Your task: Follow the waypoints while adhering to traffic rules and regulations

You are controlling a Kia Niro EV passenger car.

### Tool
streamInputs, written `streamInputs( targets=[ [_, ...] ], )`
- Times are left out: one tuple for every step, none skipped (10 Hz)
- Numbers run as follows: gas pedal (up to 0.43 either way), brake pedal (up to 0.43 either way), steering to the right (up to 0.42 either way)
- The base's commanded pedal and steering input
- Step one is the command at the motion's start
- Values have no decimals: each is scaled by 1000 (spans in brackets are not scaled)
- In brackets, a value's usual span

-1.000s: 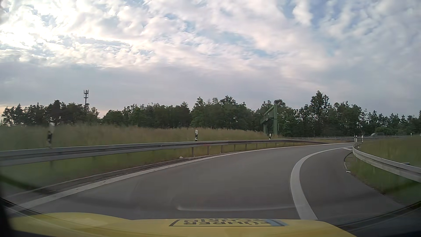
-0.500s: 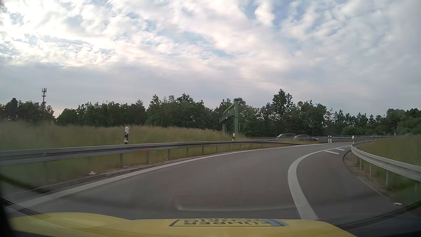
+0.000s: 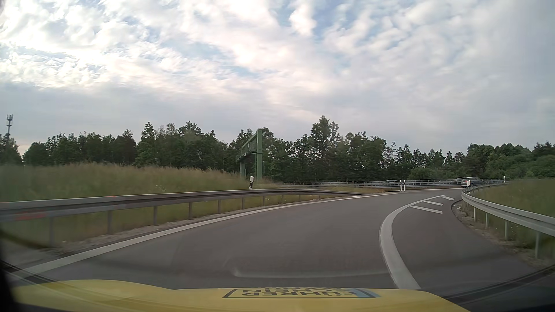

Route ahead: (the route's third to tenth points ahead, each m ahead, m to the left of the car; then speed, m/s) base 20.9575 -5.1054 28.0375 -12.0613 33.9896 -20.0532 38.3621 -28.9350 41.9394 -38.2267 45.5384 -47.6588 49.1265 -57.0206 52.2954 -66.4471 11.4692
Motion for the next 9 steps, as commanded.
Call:
streamInputs(
  targets=[
    [130,0,125],
    [130,0,125],
    [130,0,125],
    [130,0,125],
    [130,0,125],
    [130,0,129],
    [130,0,135],
    [130,0,136],
    [130,0,137]
  ],
)
